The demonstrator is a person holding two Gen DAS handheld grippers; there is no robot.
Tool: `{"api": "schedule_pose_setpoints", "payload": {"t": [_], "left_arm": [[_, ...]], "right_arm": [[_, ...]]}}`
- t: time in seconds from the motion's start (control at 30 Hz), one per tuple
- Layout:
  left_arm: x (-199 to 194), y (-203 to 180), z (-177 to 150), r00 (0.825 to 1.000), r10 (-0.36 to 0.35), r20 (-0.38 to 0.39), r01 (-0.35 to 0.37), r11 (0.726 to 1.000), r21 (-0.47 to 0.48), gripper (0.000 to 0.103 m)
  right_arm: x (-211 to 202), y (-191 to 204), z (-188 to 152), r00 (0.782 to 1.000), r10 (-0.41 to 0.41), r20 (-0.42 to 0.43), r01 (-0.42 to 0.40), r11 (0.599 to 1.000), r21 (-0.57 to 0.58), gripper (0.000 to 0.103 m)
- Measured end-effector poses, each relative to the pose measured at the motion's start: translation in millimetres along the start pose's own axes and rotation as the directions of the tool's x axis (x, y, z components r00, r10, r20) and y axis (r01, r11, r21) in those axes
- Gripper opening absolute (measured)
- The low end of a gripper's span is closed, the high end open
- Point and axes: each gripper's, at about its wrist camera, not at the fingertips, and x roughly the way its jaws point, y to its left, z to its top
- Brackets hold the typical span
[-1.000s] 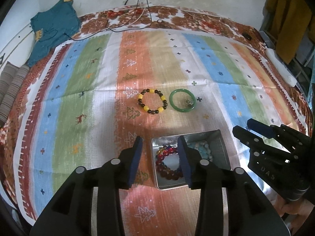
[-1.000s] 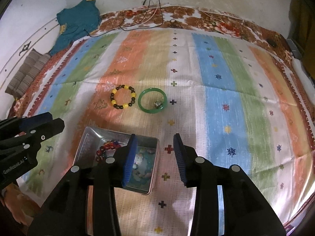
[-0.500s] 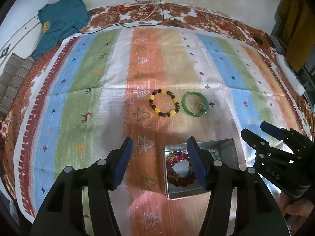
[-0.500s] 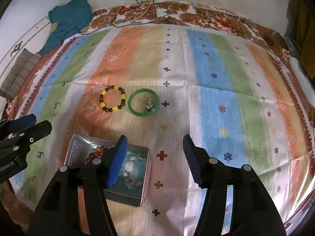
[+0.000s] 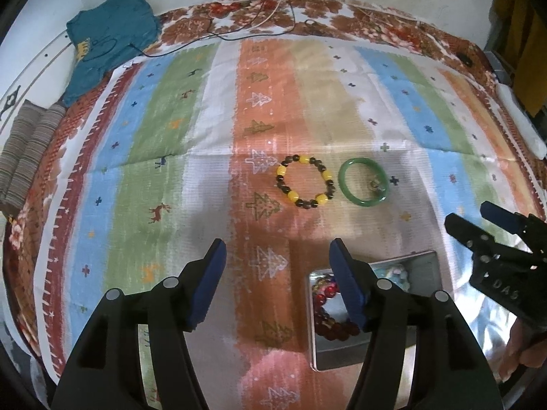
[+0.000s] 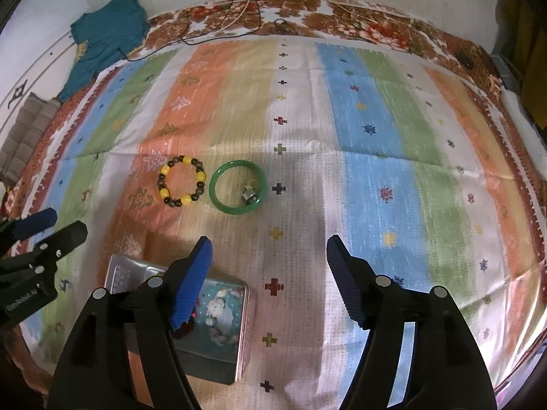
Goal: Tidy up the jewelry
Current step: 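Move both open grippers toward the yellow-black bracelet and green bangle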
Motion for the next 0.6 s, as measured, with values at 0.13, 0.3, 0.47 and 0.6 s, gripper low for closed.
{"api": "schedule_pose_setpoints", "payload": {"t": [0.13,0.3,0.47,0.6], "left_arm": [[9,2,6,1.0,-0.008,-0.009,0.008,1.0,-0.001,0.064],[23,2,12,0.999,0.013,-0.033,-0.013,1.0,0.003,0.064],[38,7,19,0.998,0.029,-0.053,-0.029,1.0,-0.004,0.064],[48,8,24,0.997,0.034,-0.07,-0.034,0.999,-0.005,0.064]], "right_arm": [[5,4,5,1.0,-0.004,-0.006,0.004,1.0,-0.015,0.072],[13,2,13,1.0,-0.013,-0.016,0.012,1.0,-0.022,0.073],[23,-1,20,0.999,-0.021,-0.028,0.02,1.0,-0.018,0.073],[33,-2,27,0.999,-0.027,-0.035,0.026,0.999,-0.019,0.073]]}}
